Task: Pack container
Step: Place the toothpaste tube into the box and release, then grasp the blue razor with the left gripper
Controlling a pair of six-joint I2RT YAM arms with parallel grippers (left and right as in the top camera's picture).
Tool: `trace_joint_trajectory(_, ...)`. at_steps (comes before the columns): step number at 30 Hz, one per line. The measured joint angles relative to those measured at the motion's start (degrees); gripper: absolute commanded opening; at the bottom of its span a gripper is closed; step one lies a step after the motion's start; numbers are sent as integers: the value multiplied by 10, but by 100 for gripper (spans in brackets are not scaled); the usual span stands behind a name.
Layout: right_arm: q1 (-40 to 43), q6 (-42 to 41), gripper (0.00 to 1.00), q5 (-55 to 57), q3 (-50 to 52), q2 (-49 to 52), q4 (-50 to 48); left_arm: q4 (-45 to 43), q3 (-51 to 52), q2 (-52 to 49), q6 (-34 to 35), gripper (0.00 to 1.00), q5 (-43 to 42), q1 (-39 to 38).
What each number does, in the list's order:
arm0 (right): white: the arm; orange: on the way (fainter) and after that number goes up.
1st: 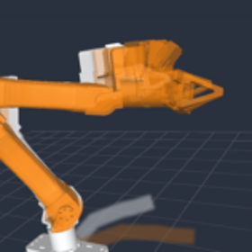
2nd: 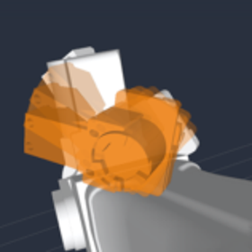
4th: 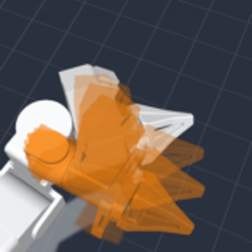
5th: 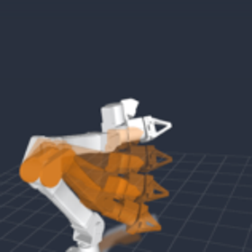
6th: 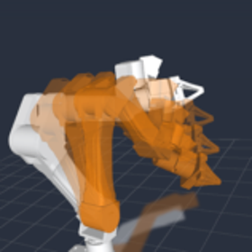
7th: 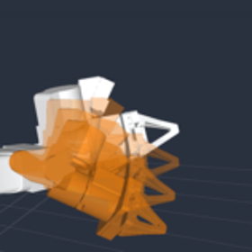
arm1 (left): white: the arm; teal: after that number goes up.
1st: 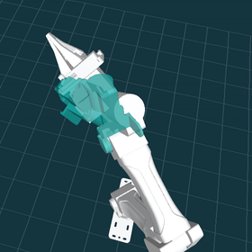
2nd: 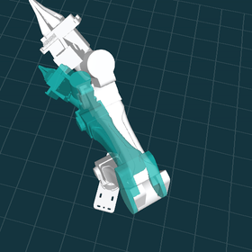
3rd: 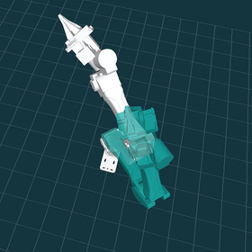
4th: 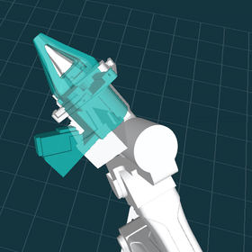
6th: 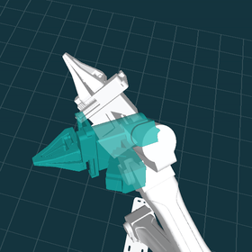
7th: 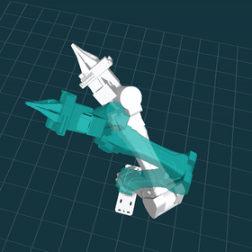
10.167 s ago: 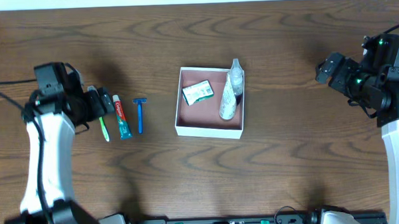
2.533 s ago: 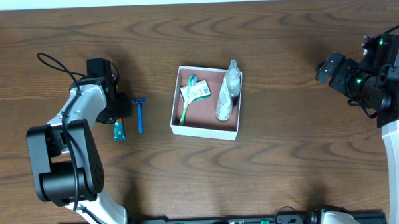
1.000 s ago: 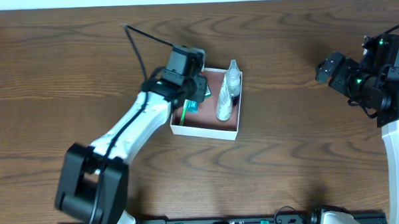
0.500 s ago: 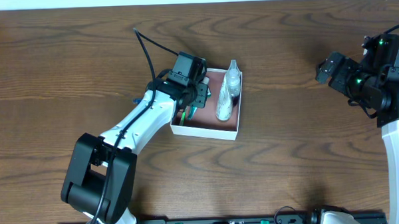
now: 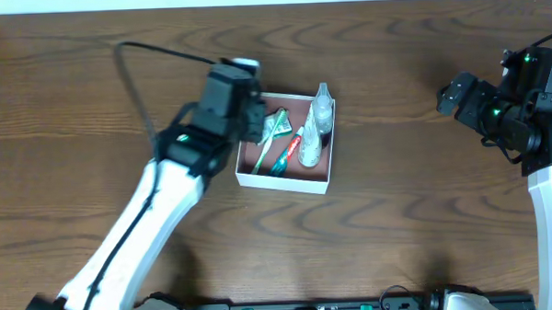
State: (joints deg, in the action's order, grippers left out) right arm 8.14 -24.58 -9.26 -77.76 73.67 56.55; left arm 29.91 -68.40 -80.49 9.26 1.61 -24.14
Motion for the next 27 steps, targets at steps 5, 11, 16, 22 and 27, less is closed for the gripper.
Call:
trace_joint_trajectory(5,0,0,99,0,0,0,0,82,-1,-3,0,49,47,93)
trace_joint_trajectory(11,0,0,99,0,0,0,0,110,-1,-113,-11,49,26,187)
trace_joint_trajectory(16,0,0,99,0,0,0,0,99,0,-211,-33,49,-13,208)
trace_joint_trajectory(22,0,0,99,0,0,0,0,97,3,-271,-50,40,-32,208)
trace_joint_trajectory(27,0,0,99,0,0,0,0,94,3,-275,-53,40,-36,208)
